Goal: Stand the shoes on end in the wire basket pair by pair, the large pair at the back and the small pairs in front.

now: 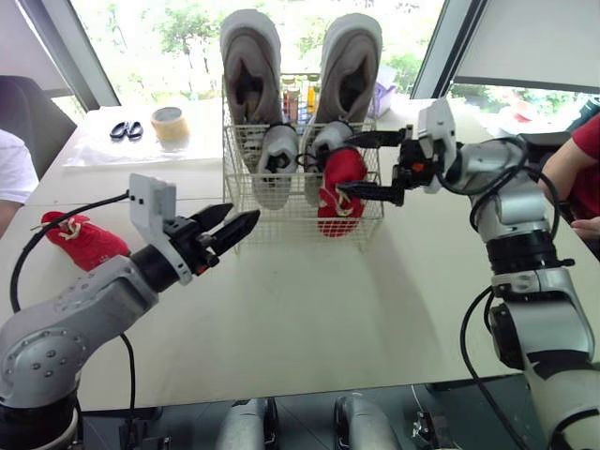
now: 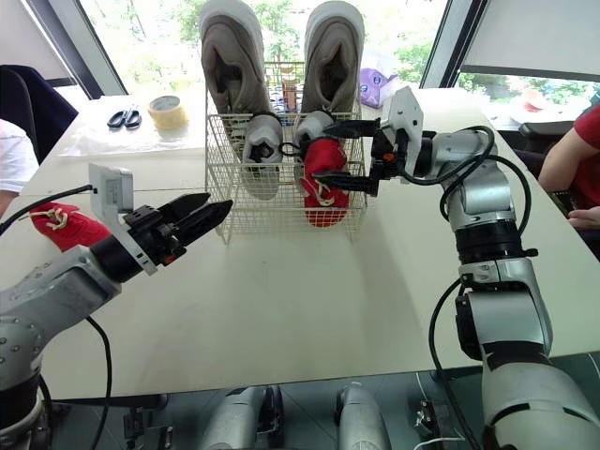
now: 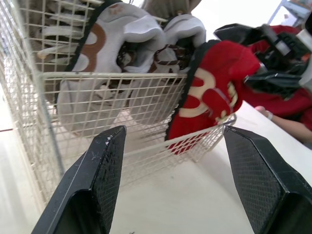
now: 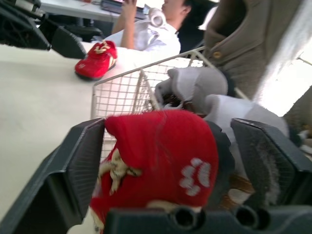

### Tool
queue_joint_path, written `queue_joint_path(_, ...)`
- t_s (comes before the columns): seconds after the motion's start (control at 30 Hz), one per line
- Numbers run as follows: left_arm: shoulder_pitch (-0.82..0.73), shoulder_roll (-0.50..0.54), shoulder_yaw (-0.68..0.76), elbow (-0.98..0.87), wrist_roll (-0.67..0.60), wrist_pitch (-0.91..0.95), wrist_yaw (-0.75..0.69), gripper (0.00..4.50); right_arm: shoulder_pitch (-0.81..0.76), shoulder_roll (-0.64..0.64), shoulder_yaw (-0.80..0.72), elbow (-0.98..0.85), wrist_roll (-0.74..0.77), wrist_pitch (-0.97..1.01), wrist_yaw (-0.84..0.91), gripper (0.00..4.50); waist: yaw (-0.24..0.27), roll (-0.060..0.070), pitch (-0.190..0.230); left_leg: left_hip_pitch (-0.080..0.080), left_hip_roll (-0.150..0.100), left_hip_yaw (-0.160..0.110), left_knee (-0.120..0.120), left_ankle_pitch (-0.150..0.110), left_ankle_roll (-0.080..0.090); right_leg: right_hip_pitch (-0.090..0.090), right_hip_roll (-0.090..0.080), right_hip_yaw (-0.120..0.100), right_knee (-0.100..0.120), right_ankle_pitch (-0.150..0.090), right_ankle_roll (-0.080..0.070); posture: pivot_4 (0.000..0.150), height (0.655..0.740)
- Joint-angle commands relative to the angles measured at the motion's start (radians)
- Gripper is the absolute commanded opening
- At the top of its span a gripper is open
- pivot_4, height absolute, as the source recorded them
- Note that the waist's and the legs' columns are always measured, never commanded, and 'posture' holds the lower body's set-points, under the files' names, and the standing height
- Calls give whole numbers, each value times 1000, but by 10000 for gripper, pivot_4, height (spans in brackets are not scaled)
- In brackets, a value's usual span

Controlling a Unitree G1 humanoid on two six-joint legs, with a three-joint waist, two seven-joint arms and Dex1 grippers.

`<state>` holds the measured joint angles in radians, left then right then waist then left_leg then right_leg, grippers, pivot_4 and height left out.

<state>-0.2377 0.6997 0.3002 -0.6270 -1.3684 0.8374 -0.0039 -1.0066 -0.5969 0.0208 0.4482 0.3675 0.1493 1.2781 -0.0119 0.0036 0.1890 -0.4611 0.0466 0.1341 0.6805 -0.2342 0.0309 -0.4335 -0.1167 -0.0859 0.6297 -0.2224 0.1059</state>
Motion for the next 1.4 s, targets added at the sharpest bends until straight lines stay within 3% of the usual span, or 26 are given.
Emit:
queue_joint_path(0.03, 0, 30, 24, 3, -9, -8, -36, 32388, -15, -29, -58, -53, 23, 24, -25, 44487, 0, 0, 0, 0, 0, 0, 0, 0, 0, 0, 0, 0, 0, 0, 0, 1500, 7351)
queue_joint_path(0.33, 9, 141, 115, 89, -58, 10, -122, 32388, -5, -103, -209, -421, 339, 443, -88, 44487, 0, 0, 0, 0, 1, 0, -1, 0, 0, -1, -1, 0, 0, 0, 0, 1500, 7351)
queue_joint_path(0.4, -7, 169, 156, 130, -69, 8, -118, 37761, -23, -109, -229, -445, 370, 474, -107, 45000, -1, 0, 0, 0, 2, 0, -1, -2, -1, -2, -1, 0, 0, -2, -3, 1500, 7351)
queue_joint_path(0.47, -49, 210, 212, 206, -29, -7, -75, 44771, -54, -120, -236, -458, 407, 513, -105, 45000, -2, 1, 0, 0, 2, 0, -1, -4, 1, -2, -1, 0, 0, -1, -4, 1500, 7351)
queue_joint_path(0.6, -173, 292, 287, 432, 98, -20, 80, 44771, -84, -138, -185, -517, 456, 596, -73, 45000, -1, 1, 0, -1, 1, 0, -2, -3, 4, -4, 0, 0, 0, -1, -4, 1500, 7351)
queue_joint_path(0.7, -248, 403, 252, 663, 270, 81, 226, 44771, -26, -141, -124, -595, 548, 709, 7, 45000, -1, -1, 0, -1, 0, 1, -4, -2, 3, -4, 0, 0, 0, -1, -3, 1500, 7351)
queue_joint_path(0.77, -307, 448, 245, 804, 298, 221, 306, 44771, 20, -154, -67, -626, 506, 683, 52, 45000, -1, -1, 0, -1, 0, 2, -4, -2, 3, -4, 0, 0, 0, 0, -1, 1500, 7351)
queue_joint_path(0.9, -413, 521, 250, 992, 380, 347, 292, 44771, 53, -167, 12, -644, 425, 606, 117, 45000, 1, -5, 2, -3, 1, 3, -4, -2, 1, -7, -1, 0, 0, 0, 0, 1500, 7351)
queue_joint_path(1.07, -600, 498, 296, 1313, 460, 386, 292, 44771, 76, -180, 37, -659, 402, 583, 154, 45000, 5, -11, 0, -4, 1, 2, -4, -1, -5, -9, -1, 0, 0, 0, 0, 1500, 7351)
queue_joint_path(1.17, -657, 480, 267, 1402, 532, 374, 262, 44771, 90, -150, 1, -678, 503, 673, 119, 45000, 3, -13, 0, -4, 1, 2, -4, -1, -5, -8, -1, 0, 1, 1, 0, 1500, 7351)
queue_joint_path(1.4, -746, 417, 155, 1646, 741, 210, 111, 44771, 123, -168, -48, -750, 575, 729, 62, 45000, 3, -15, 0, -4, 0, 3, -4, -1, -6, -9, -1, 0, 1, 1, 0, 1500, 7351)
